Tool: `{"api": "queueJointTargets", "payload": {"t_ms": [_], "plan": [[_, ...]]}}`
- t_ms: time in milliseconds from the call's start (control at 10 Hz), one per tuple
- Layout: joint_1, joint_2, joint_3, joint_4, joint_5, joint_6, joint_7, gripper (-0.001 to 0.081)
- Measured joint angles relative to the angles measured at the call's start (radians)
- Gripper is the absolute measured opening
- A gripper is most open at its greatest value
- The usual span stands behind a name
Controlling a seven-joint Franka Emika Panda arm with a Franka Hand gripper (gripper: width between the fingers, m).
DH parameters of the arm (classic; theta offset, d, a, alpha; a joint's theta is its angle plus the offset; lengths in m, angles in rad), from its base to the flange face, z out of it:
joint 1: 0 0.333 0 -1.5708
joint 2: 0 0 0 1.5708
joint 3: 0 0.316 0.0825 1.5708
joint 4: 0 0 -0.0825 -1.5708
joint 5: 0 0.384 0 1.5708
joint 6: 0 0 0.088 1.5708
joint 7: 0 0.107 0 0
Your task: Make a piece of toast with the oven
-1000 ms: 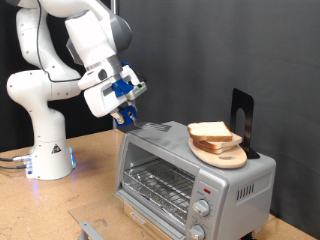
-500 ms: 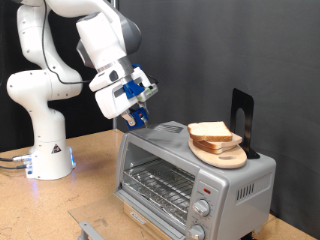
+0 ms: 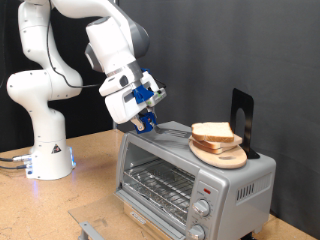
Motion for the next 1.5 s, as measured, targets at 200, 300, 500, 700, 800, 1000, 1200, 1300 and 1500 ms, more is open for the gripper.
{"api": "queueJointTargets", "payload": {"t_ms": [200, 300, 500, 700, 800, 1000, 1200, 1300, 1500], "plan": [[0.002, 0.007, 0.000, 0.001, 0.007, 0.001, -0.009, 0.0491], [0.005, 0.007, -0.001, 0.001, 0.024, 0.002, -0.021, 0.0491], [0.011, 0.006, -0.005, 0.005, 0.070, 0.003, -0.057, 0.0491], [0.011, 0.005, -0.008, 0.010, 0.094, 0.003, -0.080, 0.0491], [0.011, 0.003, -0.009, 0.010, 0.095, 0.003, -0.082, 0.0491], [0.011, 0.000, -0.013, 0.010, 0.097, 0.003, -0.083, 0.0491], [0.011, -0.003, -0.017, 0.011, 0.102, 0.003, -0.085, 0.0491], [0.011, -0.006, -0.018, 0.012, 0.104, 0.003, -0.086, 0.0491], [0.011, -0.008, -0.018, 0.016, 0.107, 0.006, -0.086, 0.0491]]}}
